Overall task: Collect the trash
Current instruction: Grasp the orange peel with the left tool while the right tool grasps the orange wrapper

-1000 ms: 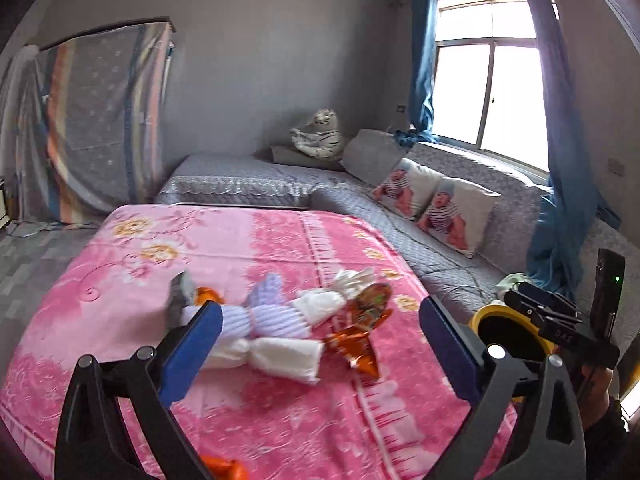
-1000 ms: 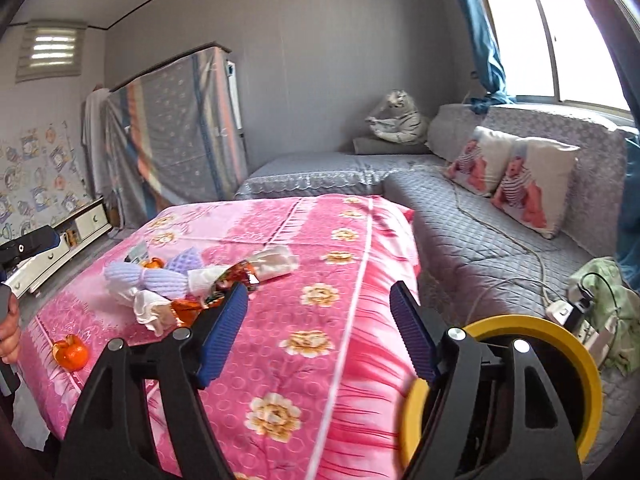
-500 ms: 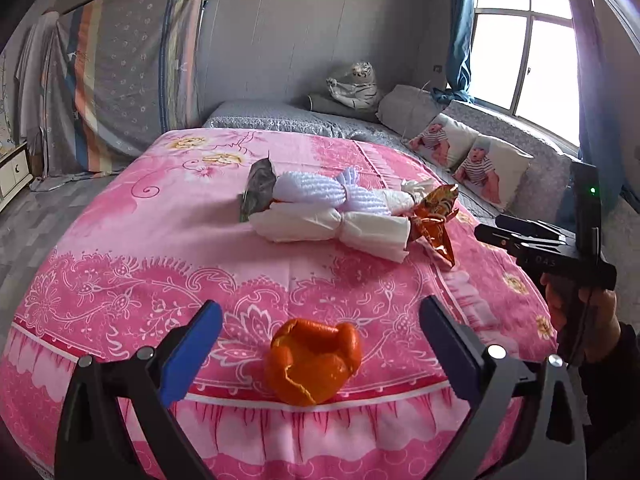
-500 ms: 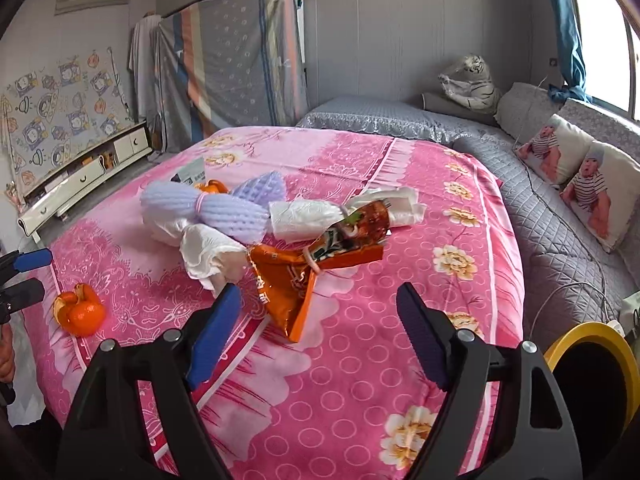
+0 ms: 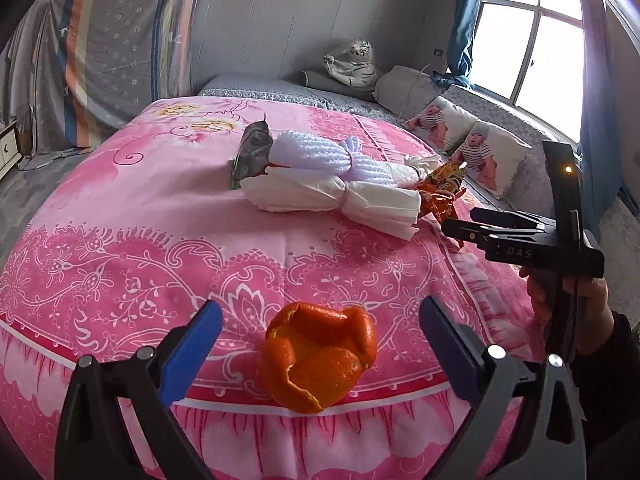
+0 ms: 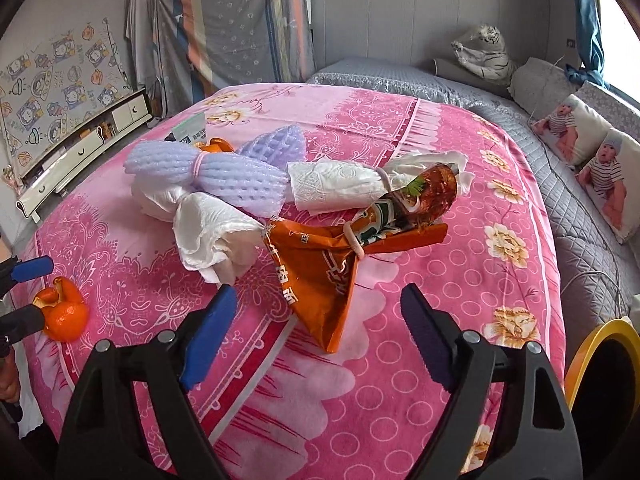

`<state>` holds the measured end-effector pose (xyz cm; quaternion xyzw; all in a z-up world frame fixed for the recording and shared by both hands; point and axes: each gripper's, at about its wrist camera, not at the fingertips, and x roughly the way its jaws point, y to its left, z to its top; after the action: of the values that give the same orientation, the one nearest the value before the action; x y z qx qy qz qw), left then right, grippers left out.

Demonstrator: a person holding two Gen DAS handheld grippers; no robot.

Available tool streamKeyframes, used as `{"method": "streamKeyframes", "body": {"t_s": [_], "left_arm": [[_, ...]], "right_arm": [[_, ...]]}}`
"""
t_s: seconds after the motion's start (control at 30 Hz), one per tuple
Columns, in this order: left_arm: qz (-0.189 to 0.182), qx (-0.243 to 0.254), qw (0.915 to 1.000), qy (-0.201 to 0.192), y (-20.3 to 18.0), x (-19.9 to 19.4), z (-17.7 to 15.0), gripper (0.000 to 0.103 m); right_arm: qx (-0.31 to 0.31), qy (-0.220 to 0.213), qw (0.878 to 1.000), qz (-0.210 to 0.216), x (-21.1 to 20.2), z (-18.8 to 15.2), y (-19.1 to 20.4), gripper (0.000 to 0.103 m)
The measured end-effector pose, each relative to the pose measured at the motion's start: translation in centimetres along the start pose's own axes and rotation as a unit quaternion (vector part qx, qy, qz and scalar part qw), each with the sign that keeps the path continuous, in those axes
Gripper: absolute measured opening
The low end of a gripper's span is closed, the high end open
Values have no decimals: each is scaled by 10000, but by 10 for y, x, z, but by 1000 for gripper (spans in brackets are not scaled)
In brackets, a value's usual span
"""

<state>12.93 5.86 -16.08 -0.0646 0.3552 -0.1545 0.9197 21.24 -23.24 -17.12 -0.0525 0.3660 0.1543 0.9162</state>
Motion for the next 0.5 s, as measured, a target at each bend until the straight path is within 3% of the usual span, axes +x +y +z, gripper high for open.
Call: {"method": "streamKeyframes", "body": {"t_s": [0.23,0.43,0.5], "left_arm": [[9,-12,9999,154,2,10,-1,92],[-41,-31,9992,397,3,24,-2,76],[-3,-22,9989,458,3,27,-3,64]], "right_arm": [[174,217,9996,-31,20,8,-4,78],[275,268,9993,-23,26,10,-5,67],[283,299,9991,-26,28,10,-6,62]]}}
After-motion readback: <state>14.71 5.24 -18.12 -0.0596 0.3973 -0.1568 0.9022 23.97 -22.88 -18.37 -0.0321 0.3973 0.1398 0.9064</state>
